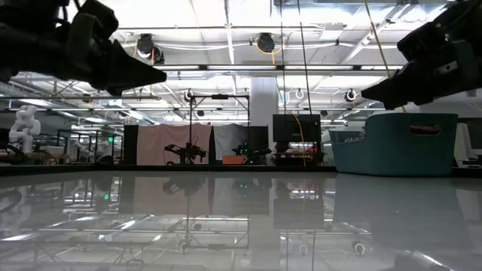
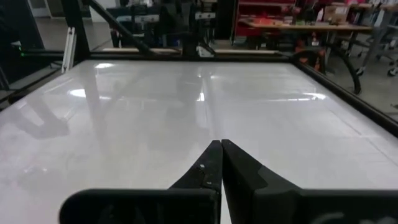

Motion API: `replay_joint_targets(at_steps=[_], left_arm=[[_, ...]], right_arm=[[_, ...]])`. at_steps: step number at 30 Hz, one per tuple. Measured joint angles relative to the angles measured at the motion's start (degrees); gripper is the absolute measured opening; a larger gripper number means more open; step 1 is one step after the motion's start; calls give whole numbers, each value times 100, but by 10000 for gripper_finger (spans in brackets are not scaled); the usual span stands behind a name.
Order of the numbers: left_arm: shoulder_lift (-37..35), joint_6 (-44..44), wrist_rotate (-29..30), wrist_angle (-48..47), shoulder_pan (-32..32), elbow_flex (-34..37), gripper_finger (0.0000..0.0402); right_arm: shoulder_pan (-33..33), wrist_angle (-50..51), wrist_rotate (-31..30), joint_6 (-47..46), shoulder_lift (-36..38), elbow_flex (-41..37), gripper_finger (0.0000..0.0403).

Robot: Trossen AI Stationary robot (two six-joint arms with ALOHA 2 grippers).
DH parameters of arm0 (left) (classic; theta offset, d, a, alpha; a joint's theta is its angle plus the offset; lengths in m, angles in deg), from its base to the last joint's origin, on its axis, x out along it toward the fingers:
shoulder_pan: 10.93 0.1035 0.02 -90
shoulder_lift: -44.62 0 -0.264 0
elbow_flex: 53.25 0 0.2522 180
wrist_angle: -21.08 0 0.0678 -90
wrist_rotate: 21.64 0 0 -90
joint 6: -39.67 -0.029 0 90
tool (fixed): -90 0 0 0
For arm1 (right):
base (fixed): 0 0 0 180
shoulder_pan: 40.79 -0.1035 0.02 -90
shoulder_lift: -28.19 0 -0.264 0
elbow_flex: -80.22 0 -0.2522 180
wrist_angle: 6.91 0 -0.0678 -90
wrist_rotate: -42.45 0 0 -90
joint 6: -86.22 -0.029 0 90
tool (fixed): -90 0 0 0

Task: Sort popcorn bags into baskets
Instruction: Return to Home Position

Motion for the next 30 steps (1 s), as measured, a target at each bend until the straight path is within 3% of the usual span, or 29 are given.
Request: replay_joint_targets(at_steps=[11,21,30], left_arm=[[1,-170,-3,1648,-158,1042,3],[-261,-783,-143,1614,-125,1048,6],[-1386,-869,-130,546,-123,1046,7]], right_arm=[[-146,47,282,284,160,-17,0],[-146,475,280,627,762,-24,0],[-149,1475,264,400,2164,-33,0]])
